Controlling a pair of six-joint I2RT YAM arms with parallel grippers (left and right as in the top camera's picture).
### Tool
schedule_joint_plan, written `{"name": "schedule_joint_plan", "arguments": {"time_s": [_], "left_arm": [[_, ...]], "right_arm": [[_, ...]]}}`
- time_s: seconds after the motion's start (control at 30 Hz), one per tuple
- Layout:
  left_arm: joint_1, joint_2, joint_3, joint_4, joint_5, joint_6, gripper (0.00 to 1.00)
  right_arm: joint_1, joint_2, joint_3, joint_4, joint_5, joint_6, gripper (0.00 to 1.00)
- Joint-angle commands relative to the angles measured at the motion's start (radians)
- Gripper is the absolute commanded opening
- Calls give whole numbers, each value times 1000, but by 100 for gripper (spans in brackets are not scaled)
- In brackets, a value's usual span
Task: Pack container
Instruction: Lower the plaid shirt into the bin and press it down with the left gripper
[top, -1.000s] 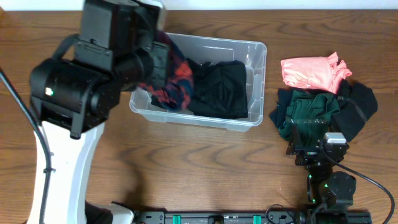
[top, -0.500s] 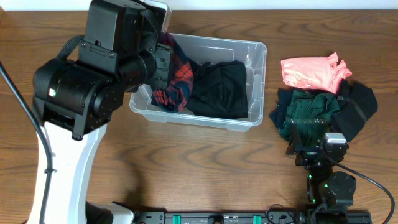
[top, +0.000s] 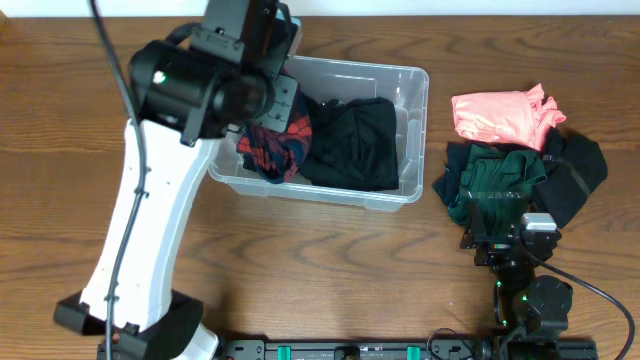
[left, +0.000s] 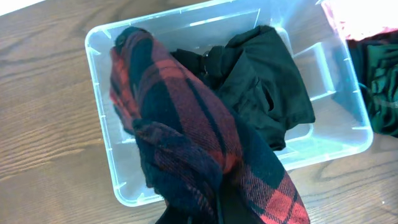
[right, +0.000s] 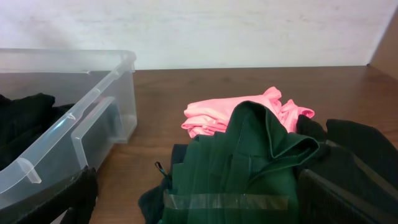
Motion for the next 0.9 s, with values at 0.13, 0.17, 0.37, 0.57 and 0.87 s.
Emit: {"name": "schedule_joint_plan", "arguments": {"time_s": [0.13,0.17,0.37,0.57,0.87], "left_arm": [[0,50,23,22,-55,5,6],[0,59,23,29,-55,2,6],[0,116,21,71,-45,-40,6],[-1,180,20,116,64,-39,6],[-18,290,20,166,159,-39,5]], "right_arm": [[-8,-3,-3,0,7,3,99],[-8,-3,-3,0,7,3,99],[-8,-3,-3,0,7,3,99],[-8,-3,-3,0,7,3,99],[-8,-3,-3,0,7,3,99]]}}
